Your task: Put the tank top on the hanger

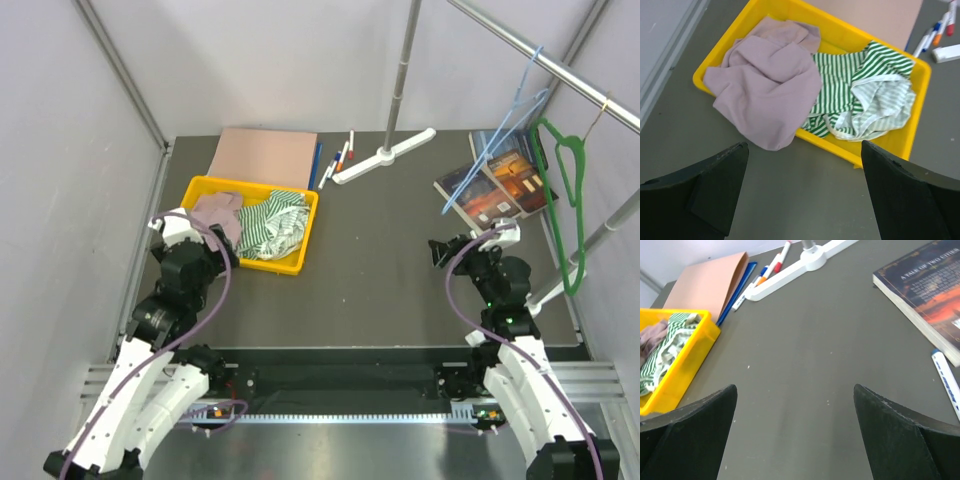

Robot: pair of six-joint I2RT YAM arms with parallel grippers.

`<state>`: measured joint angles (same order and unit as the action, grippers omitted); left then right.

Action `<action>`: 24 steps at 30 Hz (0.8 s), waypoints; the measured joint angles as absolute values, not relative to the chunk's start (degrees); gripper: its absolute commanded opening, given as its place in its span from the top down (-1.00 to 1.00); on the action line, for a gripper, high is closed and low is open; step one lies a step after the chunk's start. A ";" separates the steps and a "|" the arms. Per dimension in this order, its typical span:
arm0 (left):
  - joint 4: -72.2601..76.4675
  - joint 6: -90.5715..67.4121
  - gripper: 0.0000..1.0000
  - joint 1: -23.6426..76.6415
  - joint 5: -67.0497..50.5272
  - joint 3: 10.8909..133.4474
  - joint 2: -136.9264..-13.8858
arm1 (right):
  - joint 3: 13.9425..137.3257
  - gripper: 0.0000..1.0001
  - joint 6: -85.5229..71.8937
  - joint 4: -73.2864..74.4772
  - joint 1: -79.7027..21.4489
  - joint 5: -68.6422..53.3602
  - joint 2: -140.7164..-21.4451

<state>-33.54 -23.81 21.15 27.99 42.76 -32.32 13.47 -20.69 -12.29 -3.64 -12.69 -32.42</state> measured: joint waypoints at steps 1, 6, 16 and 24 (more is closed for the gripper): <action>-33.50 -23.57 -0.98 21.15 28.47 42.76 -33.15 | 13.47 -0.99 -21.06 -12.23 -3.64 -12.01 -32.53; -33.89 -22.09 -0.98 21.15 32.93 44.49 -44.82 | 13.50 -0.99 -23.27 -10.94 -3.64 -9.26 -34.94; -32.75 -20.82 -0.98 13.13 34.35 54.43 -73.47 | 13.50 -0.99 -25.39 -9.04 -3.64 -12.32 -36.21; -29.89 -20.29 -0.95 11.03 30.61 59.37 -89.14 | 13.47 -0.99 -26.68 -9.10 -3.64 -15.86 -32.82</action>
<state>-29.89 -20.29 11.03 30.61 59.37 -89.14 13.47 -26.68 -9.10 -3.64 -15.86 -32.82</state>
